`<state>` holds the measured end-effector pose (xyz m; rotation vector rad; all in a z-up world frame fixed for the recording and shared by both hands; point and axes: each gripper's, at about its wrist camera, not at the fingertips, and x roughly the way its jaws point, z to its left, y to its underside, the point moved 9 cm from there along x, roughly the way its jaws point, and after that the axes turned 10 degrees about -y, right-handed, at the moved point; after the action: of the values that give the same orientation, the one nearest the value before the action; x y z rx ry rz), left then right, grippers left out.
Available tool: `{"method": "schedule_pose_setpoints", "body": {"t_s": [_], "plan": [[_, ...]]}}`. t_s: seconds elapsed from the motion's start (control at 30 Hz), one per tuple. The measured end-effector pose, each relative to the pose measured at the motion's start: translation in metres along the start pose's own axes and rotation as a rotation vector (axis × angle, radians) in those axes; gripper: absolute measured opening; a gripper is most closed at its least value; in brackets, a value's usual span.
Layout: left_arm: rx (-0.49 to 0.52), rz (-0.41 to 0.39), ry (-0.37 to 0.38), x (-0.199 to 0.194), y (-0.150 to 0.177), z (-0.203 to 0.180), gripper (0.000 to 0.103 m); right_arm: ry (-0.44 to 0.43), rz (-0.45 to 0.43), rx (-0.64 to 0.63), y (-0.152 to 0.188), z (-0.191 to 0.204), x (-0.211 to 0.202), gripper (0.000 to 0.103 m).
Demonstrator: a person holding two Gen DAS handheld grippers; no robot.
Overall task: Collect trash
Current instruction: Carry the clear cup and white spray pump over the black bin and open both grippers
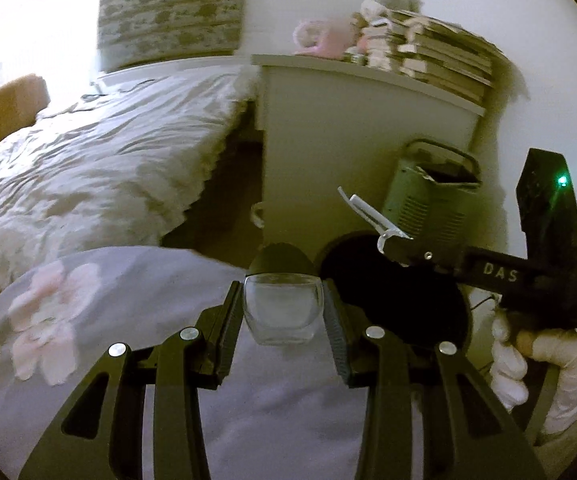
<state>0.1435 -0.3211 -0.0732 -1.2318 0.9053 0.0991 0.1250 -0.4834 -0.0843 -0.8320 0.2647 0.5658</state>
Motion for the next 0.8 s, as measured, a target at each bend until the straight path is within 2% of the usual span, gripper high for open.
{"method": "schedule_pose_setpoints", "body": {"t_s": [0.33, 0.6, 0.8], "plan": [[0.091, 0.039, 0.073, 0.032, 0.000, -0.074, 0.039, 0.075, -0.048, 0.124, 0.001, -0.081, -0.038, 0.042], [0.174, 0.085, 0.099, 0.058, 0.007, -0.117, 0.039, 0.109, -0.046, 0.196, 0.014, -0.120, -0.049, 0.043], [0.207, 0.119, 0.105, 0.074, 0.015, -0.135, 0.039, 0.123, -0.039, 0.233, 0.021, -0.141, -0.051, 0.043]]}}
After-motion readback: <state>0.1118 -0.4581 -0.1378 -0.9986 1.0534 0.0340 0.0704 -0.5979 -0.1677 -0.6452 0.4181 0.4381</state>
